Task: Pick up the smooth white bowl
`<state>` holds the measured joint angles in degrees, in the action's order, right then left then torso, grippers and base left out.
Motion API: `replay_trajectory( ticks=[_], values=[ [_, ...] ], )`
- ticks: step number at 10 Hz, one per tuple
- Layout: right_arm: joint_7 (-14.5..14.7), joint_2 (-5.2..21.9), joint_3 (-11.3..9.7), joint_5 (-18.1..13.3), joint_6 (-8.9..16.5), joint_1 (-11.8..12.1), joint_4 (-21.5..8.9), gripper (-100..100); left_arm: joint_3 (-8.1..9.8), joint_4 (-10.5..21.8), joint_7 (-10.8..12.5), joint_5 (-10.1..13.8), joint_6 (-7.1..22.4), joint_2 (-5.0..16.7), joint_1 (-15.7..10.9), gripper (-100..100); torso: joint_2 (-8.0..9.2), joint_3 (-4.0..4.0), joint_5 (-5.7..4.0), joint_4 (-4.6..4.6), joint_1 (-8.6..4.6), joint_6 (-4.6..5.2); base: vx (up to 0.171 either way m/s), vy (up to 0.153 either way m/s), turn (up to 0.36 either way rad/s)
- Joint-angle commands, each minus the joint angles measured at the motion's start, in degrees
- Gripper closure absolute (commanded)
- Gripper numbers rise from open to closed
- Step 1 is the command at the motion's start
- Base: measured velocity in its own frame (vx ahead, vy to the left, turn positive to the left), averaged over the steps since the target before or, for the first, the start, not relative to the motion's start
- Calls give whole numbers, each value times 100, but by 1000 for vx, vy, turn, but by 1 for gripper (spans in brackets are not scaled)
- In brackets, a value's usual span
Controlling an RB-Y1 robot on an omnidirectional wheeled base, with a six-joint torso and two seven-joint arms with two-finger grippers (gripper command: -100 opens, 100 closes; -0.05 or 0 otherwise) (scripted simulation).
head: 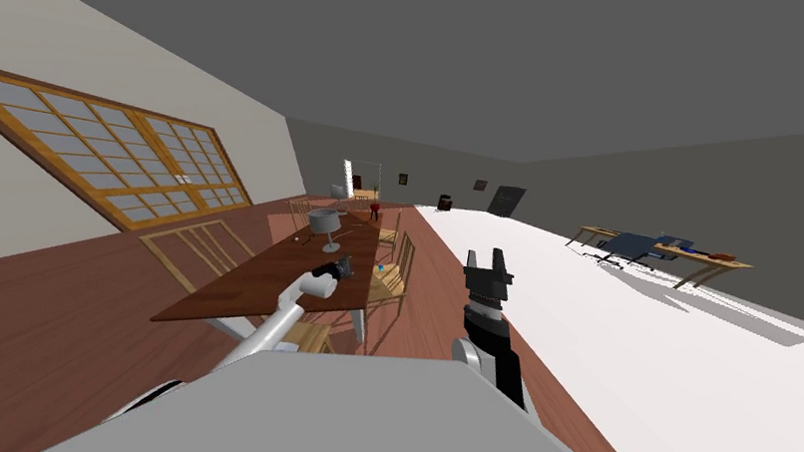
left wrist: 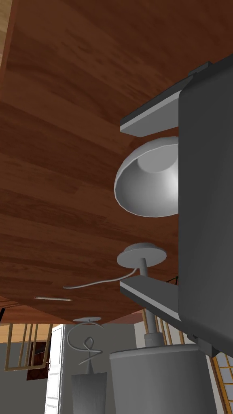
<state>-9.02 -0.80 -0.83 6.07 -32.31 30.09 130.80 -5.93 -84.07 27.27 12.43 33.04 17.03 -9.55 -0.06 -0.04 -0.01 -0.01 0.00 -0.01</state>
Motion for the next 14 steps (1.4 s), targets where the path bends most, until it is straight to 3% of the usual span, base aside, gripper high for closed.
replay_trajectory(
  ticks=[1,3,4,6,7,11,14],
  values=[
    [0,0,0,0,0,0,0,0,-46,286,82,29,286,135,-192,-100,0,0,0,0,0,0,20,-4,-53],
    [0,0,0,0,0,0,0,0,-74,594,130,52,574,233,-302,-100,-2,-1,0,-1,0,-2,17,-3,-29],
    [0,0,0,0,0,0,0,0,-74,594,130,52,574,233,-302,-100,-2,-1,0,-1,0,0,13,-1,-17],
    [0,0,0,0,0,0,0,0,-126,984,214,88,921,422,-494,-100,0,0,0,0,1,-1,22,-2,-47],
    [0,0,0,0,0,0,0,0,-126,1002,214,88,974,422,-494,-100,-4,-2,0,-1,-1,0,23,1,-22],
    [0,0,0,0,0,0,0,0,-217,1680,339,136,1601,732,-754,-100,-10,-6,1,-2,3,-1,37,5,-50],
    [0,0,0,0,0,1,0,0,-274,2027,391,160,1893,858,-814,-100,-11,-7,1,-3,3,-1,46,8,-46]
  ],
)
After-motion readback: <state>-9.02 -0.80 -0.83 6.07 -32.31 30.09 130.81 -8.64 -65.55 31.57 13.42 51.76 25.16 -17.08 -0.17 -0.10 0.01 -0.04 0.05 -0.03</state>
